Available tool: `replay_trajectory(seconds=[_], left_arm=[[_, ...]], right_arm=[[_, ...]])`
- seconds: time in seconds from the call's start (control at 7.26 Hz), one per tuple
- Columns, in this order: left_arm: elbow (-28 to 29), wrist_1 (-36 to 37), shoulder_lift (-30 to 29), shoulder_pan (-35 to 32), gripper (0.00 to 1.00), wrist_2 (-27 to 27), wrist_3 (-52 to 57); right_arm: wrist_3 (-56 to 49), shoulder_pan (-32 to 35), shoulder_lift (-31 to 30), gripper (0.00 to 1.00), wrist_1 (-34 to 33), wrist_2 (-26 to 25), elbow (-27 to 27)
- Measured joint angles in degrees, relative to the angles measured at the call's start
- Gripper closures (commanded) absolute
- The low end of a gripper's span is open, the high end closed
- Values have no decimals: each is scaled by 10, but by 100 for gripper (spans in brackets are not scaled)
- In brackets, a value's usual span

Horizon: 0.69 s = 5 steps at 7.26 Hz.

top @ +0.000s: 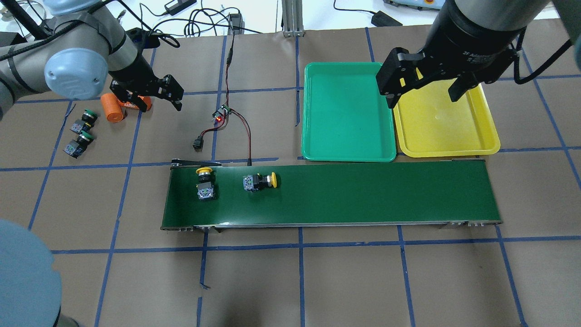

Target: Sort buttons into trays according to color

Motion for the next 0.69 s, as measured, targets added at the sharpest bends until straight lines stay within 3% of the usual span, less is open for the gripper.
replay_trajectory(seconds=[0.41, 0.69], left_arm=[[167, 0, -153, 56, 0, 36, 140], [211, 1, -203, 66, 0, 48, 183]], right_arm=[[0, 1, 1, 0, -1, 0, 0], [0, 0, 1, 0, 0, 0, 0]])
